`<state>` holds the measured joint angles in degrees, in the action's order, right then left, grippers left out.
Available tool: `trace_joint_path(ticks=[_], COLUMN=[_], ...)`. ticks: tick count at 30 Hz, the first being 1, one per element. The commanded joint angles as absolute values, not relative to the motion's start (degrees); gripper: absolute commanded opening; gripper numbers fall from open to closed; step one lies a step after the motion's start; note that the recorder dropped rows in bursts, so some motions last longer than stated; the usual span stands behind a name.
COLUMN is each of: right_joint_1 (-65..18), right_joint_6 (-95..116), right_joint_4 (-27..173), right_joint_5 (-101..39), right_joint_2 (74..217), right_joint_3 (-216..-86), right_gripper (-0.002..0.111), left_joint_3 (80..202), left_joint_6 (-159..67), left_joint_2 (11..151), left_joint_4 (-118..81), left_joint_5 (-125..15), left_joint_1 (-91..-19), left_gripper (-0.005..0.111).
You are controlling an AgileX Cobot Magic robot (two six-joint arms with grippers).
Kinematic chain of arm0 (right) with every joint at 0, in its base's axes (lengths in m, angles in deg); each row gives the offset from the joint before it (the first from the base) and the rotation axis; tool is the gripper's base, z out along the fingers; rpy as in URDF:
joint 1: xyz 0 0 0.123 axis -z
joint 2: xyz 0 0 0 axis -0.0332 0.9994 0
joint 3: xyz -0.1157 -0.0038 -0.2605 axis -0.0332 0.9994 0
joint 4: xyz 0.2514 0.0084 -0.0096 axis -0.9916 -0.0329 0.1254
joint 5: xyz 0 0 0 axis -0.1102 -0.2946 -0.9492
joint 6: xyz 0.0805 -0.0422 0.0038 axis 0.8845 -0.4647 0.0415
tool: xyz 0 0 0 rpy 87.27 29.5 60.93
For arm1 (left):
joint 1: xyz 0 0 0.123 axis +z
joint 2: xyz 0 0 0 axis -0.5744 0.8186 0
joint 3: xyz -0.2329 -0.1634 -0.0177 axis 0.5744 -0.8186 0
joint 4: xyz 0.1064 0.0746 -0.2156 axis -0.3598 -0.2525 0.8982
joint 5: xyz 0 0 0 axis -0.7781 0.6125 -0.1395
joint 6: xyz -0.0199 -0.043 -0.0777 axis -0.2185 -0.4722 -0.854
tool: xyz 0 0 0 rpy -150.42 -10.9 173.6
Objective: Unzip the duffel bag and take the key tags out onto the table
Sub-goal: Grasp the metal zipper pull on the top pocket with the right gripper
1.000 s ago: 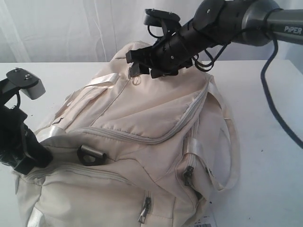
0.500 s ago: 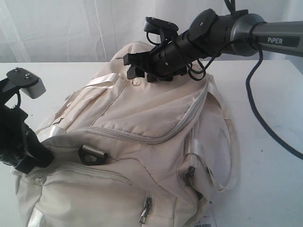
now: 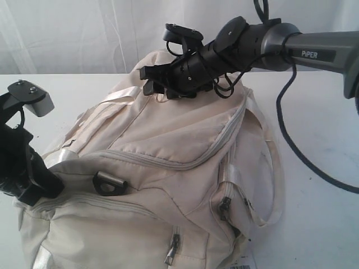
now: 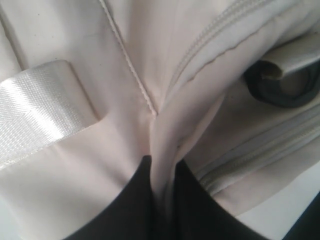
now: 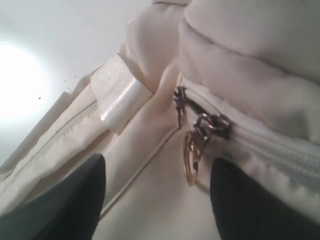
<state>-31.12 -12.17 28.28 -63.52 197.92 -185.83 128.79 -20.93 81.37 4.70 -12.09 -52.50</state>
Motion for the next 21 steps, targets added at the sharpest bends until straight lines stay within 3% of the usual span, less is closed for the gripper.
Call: trace_joint_path(ticks=[1, 6, 10, 14, 19, 21], right_joint_1=[-31.6, -31.6, -31.6, -31.6, -31.1, -30.8], right_joint_6=[-12.9, -10.7, -10.3, -7.0, -4.6, -4.6], right_joint_4=[27.7, 27.7, 27.7, 28.1, 28.1, 28.3], right_joint_5=[-64.1, -62.3, -61.0, -60.4, -60.6, -60.7], right_joint_2=[199.7, 201.1, 201.7, 201.9, 201.8, 201.3], right_joint_3=[-188.3, -188.9, -188.9, -188.9, -188.9, -188.9], right_gripper=[0.058, 0.056, 0.046, 0.03, 0.001, 0.0], left_joint_3=[128.3, 128.3, 128.3, 128.3, 128.3, 128.3], left_joint_6=[-21.2, -21.2, -21.2, -21.2, -21.2, -21.2], left_joint_2=[80.7, 80.7, 80.7, 80.7, 80.7, 80.7], left_joint_4=[6.9, 6.9, 7.0, 7.1, 7.1, 7.1], left_joint_5=[-8.2, -8.2, -8.2, -8.2, -8.2, -8.2], left_joint_1=[-52.5, -52.5, -52.5, -52.5, -52.5, -52.5], left_gripper=[0.0, 0.0, 0.0, 0.0, 0.0, 0.0])
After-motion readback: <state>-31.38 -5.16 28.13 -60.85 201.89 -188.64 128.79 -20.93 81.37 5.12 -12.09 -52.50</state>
